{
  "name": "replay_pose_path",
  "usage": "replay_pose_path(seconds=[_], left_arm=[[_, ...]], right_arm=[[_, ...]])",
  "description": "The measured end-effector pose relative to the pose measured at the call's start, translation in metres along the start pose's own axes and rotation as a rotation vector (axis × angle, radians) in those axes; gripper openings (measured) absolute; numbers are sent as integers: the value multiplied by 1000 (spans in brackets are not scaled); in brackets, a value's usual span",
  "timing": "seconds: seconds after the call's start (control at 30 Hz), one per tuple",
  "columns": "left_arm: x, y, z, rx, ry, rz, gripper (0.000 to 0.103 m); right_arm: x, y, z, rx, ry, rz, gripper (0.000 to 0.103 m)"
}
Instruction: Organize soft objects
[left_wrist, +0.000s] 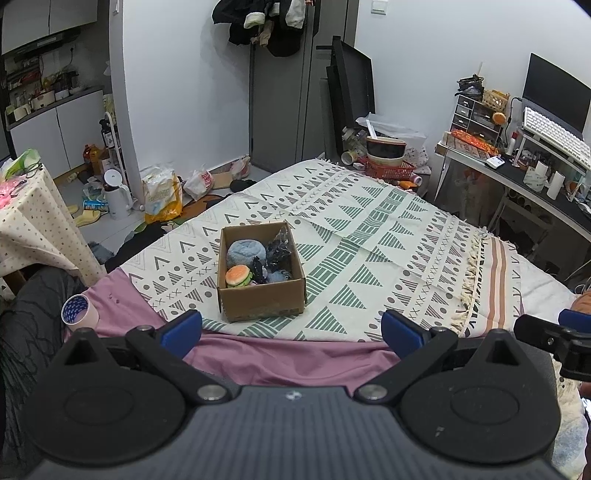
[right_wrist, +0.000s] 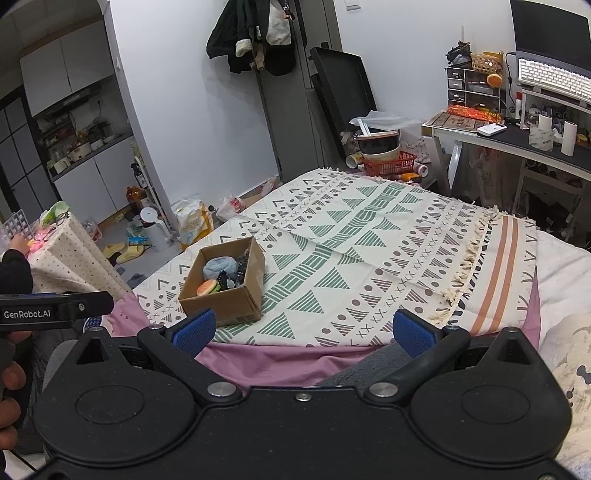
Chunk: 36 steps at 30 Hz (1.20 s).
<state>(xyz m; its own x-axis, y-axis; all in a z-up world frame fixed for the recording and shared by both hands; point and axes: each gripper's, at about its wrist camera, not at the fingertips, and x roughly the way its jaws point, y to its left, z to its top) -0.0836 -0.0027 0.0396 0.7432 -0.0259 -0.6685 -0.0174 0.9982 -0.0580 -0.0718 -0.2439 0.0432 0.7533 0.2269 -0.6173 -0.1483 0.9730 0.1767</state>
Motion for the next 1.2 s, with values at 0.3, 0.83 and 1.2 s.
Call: replay_pose_path(seconds=[0.3,0.83,1.2], left_arm=[[0,-2,-1,-1,0,-3,102],[2,-6,-7,-3,-2,-15,102],[14,-7,-2,-10,-15,-21,102]], right_arm=[[1,-1,-1,3,2,-3,103],[3,-4,1,4,7,-11,103],[6,-7,-2,17,-5,-15,103]])
